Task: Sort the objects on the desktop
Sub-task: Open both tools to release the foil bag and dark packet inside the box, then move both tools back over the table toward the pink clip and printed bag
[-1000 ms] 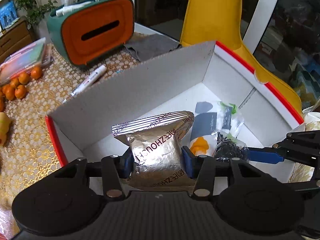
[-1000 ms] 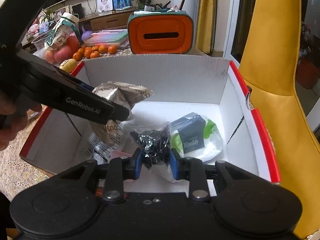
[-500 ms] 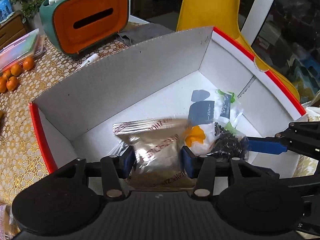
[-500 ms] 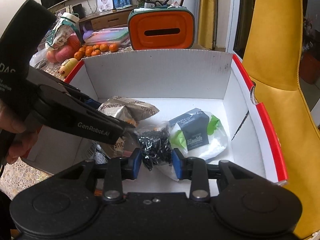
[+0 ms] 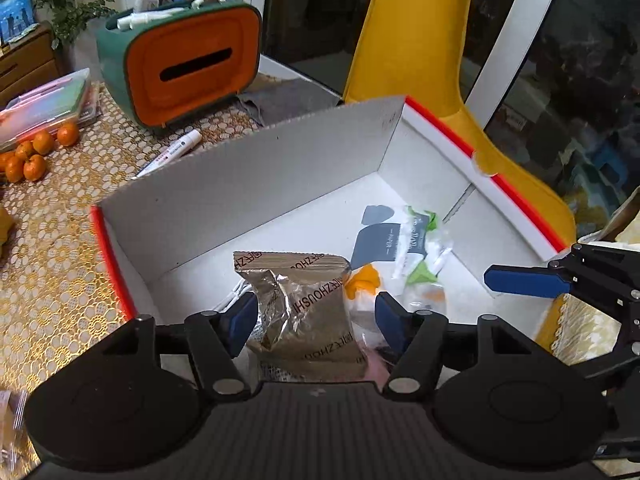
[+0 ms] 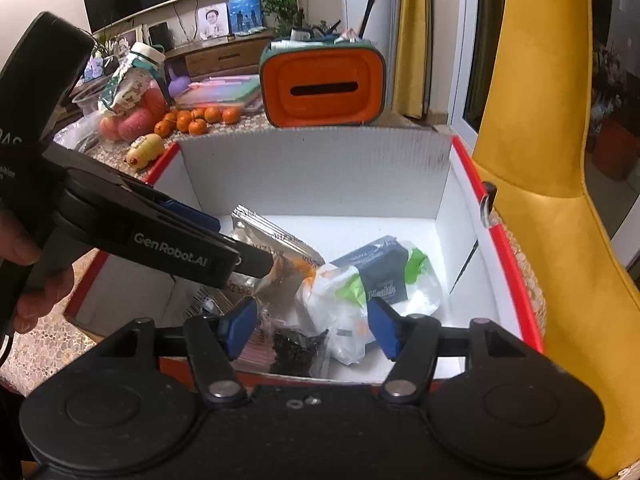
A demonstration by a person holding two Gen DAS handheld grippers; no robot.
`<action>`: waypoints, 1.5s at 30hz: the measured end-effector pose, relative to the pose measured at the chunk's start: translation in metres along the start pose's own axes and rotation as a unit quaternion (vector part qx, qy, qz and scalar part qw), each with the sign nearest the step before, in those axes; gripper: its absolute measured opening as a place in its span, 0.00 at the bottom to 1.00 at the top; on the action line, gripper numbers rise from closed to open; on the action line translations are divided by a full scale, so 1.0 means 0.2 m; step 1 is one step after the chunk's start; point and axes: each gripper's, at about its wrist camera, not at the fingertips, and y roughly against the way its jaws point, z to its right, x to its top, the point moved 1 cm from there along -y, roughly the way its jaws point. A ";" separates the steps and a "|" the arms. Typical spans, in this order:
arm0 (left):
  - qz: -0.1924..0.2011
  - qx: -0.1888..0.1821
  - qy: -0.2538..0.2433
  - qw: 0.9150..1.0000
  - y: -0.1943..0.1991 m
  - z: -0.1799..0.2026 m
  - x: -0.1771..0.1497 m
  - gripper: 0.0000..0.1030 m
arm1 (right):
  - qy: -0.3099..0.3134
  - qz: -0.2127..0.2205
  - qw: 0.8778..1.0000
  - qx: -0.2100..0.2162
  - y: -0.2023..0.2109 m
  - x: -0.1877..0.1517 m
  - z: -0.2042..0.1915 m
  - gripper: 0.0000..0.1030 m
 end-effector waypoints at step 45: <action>0.131 0.070 0.084 0.985 1.01 -0.53 -0.79 0.77 | 0.032 0.050 0.997 0.052 0.20 0.11 -0.82 0.80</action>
